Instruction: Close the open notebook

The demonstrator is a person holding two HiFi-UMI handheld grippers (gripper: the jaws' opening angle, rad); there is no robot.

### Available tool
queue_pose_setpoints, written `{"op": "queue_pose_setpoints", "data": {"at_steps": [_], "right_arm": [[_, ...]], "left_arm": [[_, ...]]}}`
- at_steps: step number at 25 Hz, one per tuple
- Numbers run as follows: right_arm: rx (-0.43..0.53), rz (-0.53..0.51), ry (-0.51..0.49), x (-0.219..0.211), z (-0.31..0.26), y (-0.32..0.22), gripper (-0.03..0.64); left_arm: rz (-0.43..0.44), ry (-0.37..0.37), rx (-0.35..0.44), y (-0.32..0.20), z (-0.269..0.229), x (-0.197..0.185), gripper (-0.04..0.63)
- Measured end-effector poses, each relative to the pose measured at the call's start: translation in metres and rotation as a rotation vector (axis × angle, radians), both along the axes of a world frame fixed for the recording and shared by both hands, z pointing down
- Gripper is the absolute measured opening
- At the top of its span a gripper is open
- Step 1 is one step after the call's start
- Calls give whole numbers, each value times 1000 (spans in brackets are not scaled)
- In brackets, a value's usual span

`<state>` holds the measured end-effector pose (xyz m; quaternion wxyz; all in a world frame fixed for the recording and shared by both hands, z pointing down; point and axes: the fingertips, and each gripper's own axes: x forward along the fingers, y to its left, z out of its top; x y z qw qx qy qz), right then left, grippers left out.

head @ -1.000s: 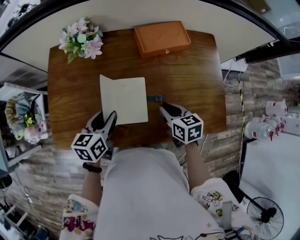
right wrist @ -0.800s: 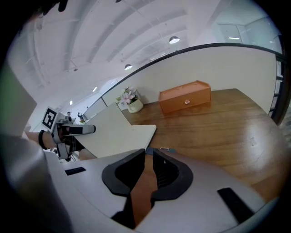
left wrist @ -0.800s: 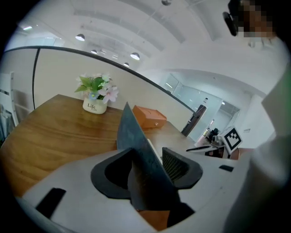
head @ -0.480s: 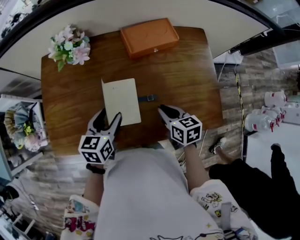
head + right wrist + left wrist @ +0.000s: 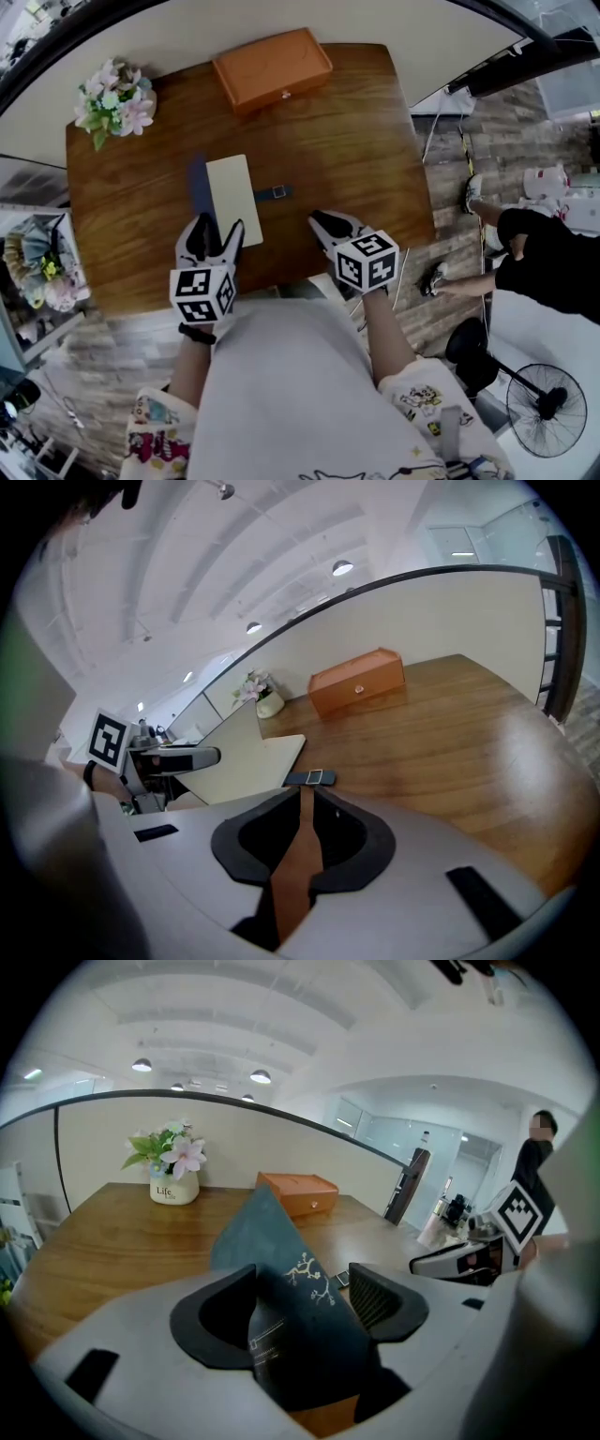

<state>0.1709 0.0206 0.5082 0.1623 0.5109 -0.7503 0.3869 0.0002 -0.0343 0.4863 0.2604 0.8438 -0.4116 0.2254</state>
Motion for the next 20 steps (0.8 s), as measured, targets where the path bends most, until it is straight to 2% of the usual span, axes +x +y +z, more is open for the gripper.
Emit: {"op": "queue_pose_setpoints", "data": {"at_steps": [11,20], "right_arm": [[-12,14,-5,23,4,20,37],[-29,48,-8,39,10,30,35]], "left_arm": [[-19,-137,49,4,23,25,301],[-14,-277,91,6,42,39,308]]}}
